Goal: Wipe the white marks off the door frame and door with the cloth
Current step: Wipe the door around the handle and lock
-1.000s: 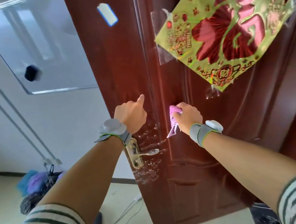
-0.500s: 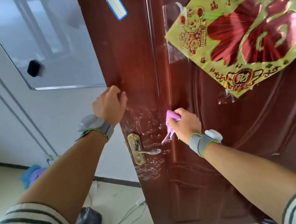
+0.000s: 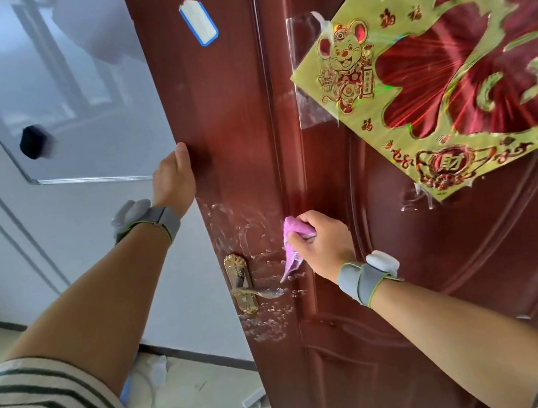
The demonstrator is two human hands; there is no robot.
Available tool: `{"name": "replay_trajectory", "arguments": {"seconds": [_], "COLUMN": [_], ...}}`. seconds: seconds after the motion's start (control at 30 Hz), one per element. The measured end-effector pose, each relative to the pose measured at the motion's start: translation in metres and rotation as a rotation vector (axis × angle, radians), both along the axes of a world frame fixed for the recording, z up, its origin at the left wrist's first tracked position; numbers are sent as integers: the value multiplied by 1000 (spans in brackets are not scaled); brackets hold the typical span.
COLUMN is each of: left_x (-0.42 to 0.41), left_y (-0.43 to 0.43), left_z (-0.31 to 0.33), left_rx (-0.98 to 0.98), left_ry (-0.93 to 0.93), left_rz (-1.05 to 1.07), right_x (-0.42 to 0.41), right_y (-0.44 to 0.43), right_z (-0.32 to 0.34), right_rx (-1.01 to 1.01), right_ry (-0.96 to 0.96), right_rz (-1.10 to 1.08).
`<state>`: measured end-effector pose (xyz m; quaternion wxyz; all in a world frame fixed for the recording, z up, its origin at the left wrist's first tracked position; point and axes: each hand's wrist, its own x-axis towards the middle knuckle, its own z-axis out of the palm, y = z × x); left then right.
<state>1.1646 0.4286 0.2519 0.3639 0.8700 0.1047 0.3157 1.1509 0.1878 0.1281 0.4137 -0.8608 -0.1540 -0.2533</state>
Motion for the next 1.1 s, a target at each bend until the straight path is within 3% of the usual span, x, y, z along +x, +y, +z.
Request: {"name": "replay_trajectory", "arguments": {"seconds": [0.2,0.4,0.57,0.63,0.8,0.87,1.03,1.1], "left_x": [36,75,102,107,127,136,162,170], "left_y": [12,44,68,70,83,80,75,75], "left_z": [-6,-2,13,20,35,42,57,56], "left_rx": [24,109,425,580,997,1121,1217,1197], "left_ry": [-40,-23,10,-66,-586,-705,-679,-653], "left_rz": [-112,-310,-360,-292,-377,-375,-430,-441], "right_x": [17,32,35,38,39,39,43,48], "right_y": [13,39,63,63,80,83,102,105], "right_z": [7,24,39,42,51,54,65,65], "right_rx": [39,45,34,6,-42,-34,217,223], "right_ry": [-20,-51,-85,-66,-42,-25,110,128], "right_rz": [-20,-182,-295,-309,-406,-397,-269,-260]}}
